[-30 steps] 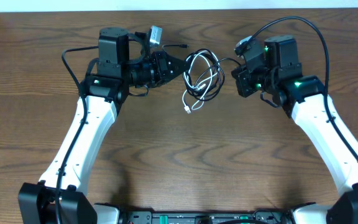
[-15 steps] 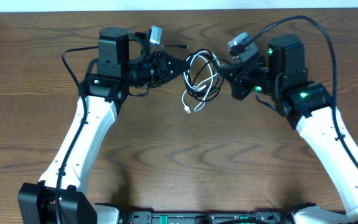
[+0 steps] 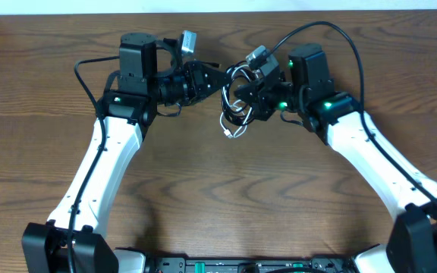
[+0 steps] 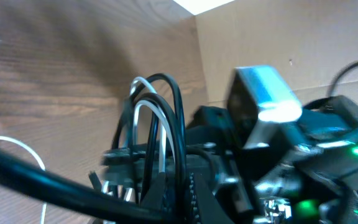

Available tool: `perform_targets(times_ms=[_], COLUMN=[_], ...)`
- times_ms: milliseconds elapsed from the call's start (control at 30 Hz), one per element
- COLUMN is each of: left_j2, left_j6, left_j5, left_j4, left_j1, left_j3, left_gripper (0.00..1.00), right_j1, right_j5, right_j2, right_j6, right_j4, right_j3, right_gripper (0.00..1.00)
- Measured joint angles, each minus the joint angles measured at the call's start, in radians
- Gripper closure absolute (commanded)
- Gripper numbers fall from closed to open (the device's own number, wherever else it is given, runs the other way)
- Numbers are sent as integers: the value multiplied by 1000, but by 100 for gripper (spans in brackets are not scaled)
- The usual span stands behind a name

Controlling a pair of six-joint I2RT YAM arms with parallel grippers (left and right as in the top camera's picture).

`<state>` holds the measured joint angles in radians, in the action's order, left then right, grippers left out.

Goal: Untangle cables

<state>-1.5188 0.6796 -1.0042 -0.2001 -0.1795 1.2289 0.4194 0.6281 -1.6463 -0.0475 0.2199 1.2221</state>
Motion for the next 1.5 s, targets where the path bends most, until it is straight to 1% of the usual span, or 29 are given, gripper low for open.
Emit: perform_targets(times_ms=[200, 500, 667, 900, 933, 967, 1000, 1033, 1067, 1100, 1133, 1200, 1367, 1500], left_j2=[0, -1, -1, -1, -1, -1, -1, -1, -1, -1, -1, -1, -9, -11], left_j6=[71, 189, 214, 216, 216, 216, 217, 218, 219, 219, 220, 220, 222, 222], left_j5=[1, -8, -23, -38, -38, -38, -39, -39, -39, -38, -38, -37, -34, -33], left_j4=[87, 211, 229, 234, 234, 234, 233, 233, 232, 232, 231, 225, 225, 226], left_j1=[4, 39, 34, 7, 4, 0, -2, -2, -2, -2, -1, -1, -1, 2], left_j3=[0, -1, -1, -1, -1, -1, -1, -1, -1, -1, -1, -1, -2, -2], left_gripper=[93, 92, 92, 92, 92, 93, 92, 93, 93, 92, 93, 93, 93, 93], right_j1=[18, 23, 23, 52, 59, 66, 73, 76, 77, 77, 76, 72, 47, 10], right_j5=[24, 16, 3, -5, -5, -6, -8, -12, -14, -16, -17, -18, 6, 63], right_j2=[-49, -54, -54, -55, -55, -55, -55, -55, -55, -55, -55, -55, -55, -55], right_j6=[-75, -105, -133, -166, -167, -170, -179, -179, -180, -180, -180, -180, -180, -180], right_j4=[-22, -7, -70, -172, -180, -187, -190, -192, -190, -187, -185, -185, -151, -122], right_j3=[0, 5, 6, 6, 6, 6, 6, 6, 6, 6, 6, 6, 7, 7], right_gripper=[99, 99, 99, 99, 96, 78, 54, 38, 26, 19, 16, 15, 15, 15])
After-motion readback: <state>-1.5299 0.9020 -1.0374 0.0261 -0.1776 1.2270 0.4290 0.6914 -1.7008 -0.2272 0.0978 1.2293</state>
